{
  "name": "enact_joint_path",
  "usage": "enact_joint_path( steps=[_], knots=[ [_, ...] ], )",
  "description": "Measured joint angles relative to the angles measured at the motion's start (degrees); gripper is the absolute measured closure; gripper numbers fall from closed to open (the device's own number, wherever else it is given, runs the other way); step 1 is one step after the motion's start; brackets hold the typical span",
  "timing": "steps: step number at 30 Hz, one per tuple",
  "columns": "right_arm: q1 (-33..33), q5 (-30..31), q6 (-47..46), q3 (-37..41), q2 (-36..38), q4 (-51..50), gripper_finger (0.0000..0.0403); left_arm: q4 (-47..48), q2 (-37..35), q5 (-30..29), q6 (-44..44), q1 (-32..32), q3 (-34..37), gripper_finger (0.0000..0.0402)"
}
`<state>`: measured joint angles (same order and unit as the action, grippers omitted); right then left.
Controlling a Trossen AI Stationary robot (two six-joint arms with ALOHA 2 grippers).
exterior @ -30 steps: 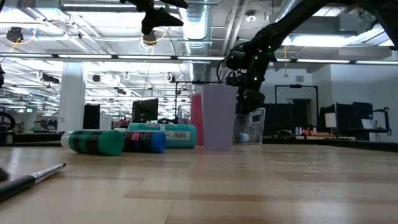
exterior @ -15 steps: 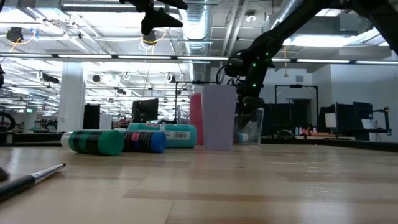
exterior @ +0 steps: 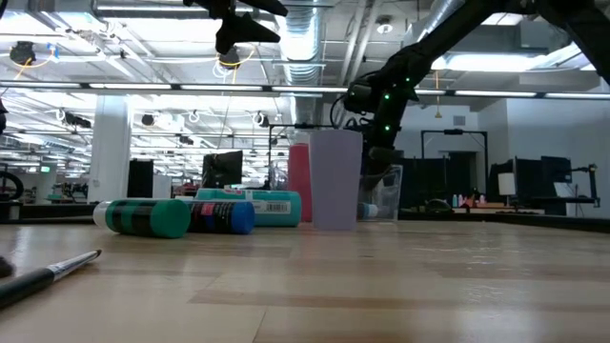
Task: Pick & Place Paint Supplies
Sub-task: Adjust the blue paint bottle in the transparent bin
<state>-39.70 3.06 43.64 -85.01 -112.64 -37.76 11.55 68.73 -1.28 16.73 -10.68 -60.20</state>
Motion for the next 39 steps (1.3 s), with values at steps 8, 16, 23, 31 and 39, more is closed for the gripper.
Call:
enact_joint_path(
  steps=[8, 16, 23, 31, 39],
  knots=[
    [1.5, -0.1, 1.4, 0.0, 0.0, -0.7, 0.0154, 0.0, 0.0, -0.9, 0.0, -1.1, 0.0, 0.0172],
    [2.8, 0.0, 0.4, 0.0, 0.1, -0.8, 0.0154, 0.0, 0.0, -0.9, 0.0, -1.9, 0.0, 0.0172],
    [3.7, 0.0, -3.2, 0.0, 0.1, -2.3, 0.0154, 0.0, 0.0, -0.7, 0.0, -1.9, 0.0, 0.0172],
    [5.5, 0.0, -4.5, 0.0, 0.1, -4.5, 0.0154, 0.0, 0.0, 0.7, -0.3, -1.8, 0.0, 0.0172],
    [5.8, 0.0, -3.7, 0.0, 0.1, -2.2, 0.0154, 0.0, 0.0, 0.7, -1.6, -1.8, 0.0, 0.0172]
  ],
)
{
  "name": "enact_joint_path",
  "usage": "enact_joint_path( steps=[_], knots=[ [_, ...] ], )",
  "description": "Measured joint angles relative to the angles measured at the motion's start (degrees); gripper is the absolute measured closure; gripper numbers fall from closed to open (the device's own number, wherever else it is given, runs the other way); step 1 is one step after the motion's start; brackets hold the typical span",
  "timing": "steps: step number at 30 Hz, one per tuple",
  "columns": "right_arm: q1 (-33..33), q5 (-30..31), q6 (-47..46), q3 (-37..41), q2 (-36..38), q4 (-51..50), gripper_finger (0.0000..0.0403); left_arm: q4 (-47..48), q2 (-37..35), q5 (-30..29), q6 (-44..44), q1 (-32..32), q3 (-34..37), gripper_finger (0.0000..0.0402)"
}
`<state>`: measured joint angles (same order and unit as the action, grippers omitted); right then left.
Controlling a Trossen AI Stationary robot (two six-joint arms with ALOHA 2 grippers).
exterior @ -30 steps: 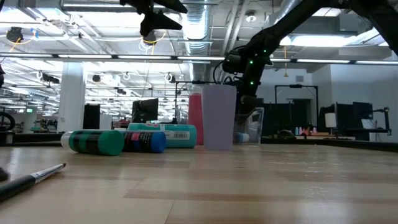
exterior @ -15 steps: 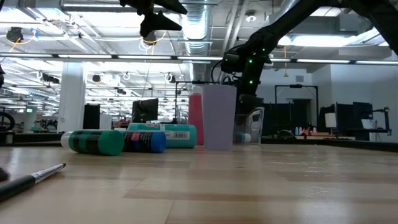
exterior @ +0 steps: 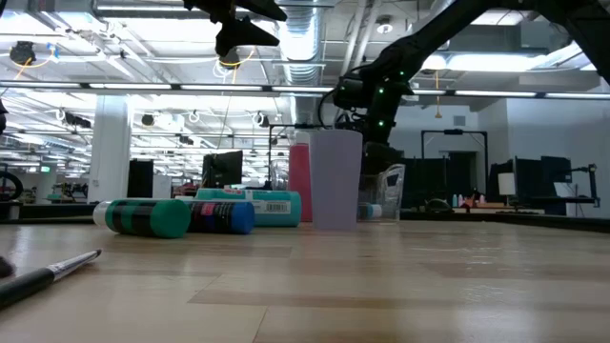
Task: Pick & Place Paint Supplies
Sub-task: Adjust the blue paint bottle in the transparent bin
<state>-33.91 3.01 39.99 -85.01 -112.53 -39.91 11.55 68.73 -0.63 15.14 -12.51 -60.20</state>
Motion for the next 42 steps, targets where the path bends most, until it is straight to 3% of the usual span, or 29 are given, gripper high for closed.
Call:
enact_joint_path(
  steps=[25, 42],
  knots=[
    [-2.5, -2.9, -10.5, 0.0, -0.5, 0.6, 0.0154, -0.1, 0.0, -0.2, -0.1, 0.0, 0.0, 0.0172],
    [-2.9, -3.0, -9.0, -4.0, -6.8, -1.5, 0.0154, -0.1, 0.0, -0.6, 0.0, -0.7, 0.0, 0.0172]
  ],
)
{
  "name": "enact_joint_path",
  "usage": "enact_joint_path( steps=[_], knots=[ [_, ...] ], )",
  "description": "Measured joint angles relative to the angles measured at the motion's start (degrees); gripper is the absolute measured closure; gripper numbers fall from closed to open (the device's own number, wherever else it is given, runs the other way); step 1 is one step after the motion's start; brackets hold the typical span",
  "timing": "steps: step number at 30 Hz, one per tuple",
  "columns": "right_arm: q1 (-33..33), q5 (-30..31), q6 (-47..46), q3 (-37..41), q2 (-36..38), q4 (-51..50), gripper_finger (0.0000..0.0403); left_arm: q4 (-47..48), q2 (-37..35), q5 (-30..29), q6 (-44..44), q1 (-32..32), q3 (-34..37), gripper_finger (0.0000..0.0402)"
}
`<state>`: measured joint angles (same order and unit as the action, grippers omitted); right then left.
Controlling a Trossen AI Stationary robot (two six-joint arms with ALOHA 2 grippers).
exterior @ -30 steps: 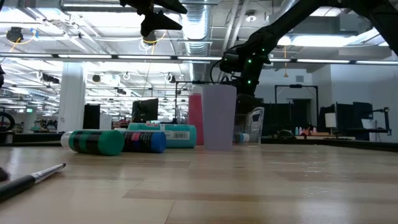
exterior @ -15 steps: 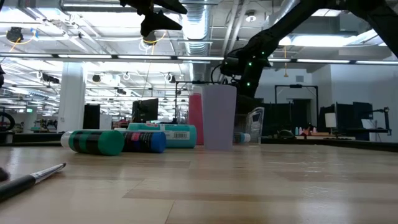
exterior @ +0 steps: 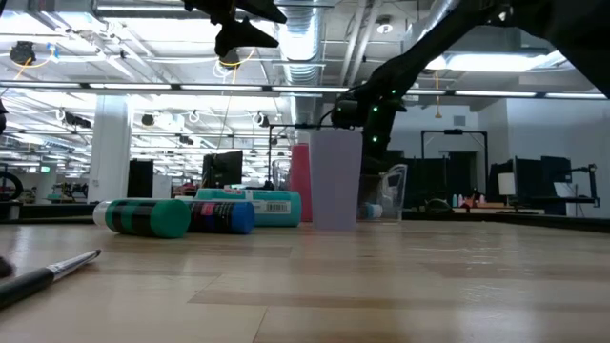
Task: Pick & Place Paint Supplies
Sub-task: Adjust the blue paint bottle in the transparent bin
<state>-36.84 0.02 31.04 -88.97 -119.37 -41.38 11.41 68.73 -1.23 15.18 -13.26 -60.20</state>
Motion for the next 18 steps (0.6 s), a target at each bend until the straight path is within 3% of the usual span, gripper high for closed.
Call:
enact_joint_path(
  steps=[18],
  knots=[
    [-1.6, 0.0, -1.1, -3.7, -1.9, -6.0, 0.0154, 0.1, 0.0, -0.3, 0.1, -0.2, 0.0, 0.0172]
  ],
)
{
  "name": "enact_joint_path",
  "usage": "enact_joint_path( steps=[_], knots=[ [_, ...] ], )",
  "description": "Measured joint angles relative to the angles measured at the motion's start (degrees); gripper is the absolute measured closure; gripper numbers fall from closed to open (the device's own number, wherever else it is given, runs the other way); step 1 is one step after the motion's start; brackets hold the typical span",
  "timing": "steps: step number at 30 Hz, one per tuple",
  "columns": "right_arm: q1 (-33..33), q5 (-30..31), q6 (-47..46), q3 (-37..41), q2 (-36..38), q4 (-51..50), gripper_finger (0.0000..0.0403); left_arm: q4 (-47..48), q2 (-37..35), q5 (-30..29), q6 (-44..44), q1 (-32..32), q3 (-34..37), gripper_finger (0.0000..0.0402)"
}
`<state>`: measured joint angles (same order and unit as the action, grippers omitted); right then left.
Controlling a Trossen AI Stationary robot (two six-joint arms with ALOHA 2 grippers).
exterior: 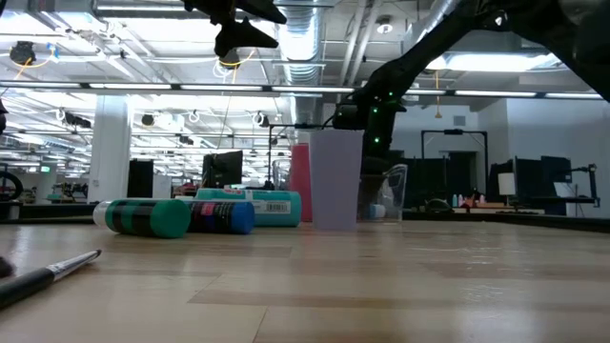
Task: Pick & Place Paint Supplies
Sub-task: Adjust the blue paint bottle in the transparent bin
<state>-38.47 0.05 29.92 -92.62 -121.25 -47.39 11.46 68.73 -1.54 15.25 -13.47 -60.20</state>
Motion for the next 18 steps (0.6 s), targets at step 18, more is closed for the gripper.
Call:
enact_joint_path(
  steps=[18],
  knots=[
    [0.6, 0.2, -0.4, 0.9, 0.1, -1.2, 0.0154, -0.2, 0.0, 0.0, 0.4, 0.0, 0.0, 0.0172]
  ],
)
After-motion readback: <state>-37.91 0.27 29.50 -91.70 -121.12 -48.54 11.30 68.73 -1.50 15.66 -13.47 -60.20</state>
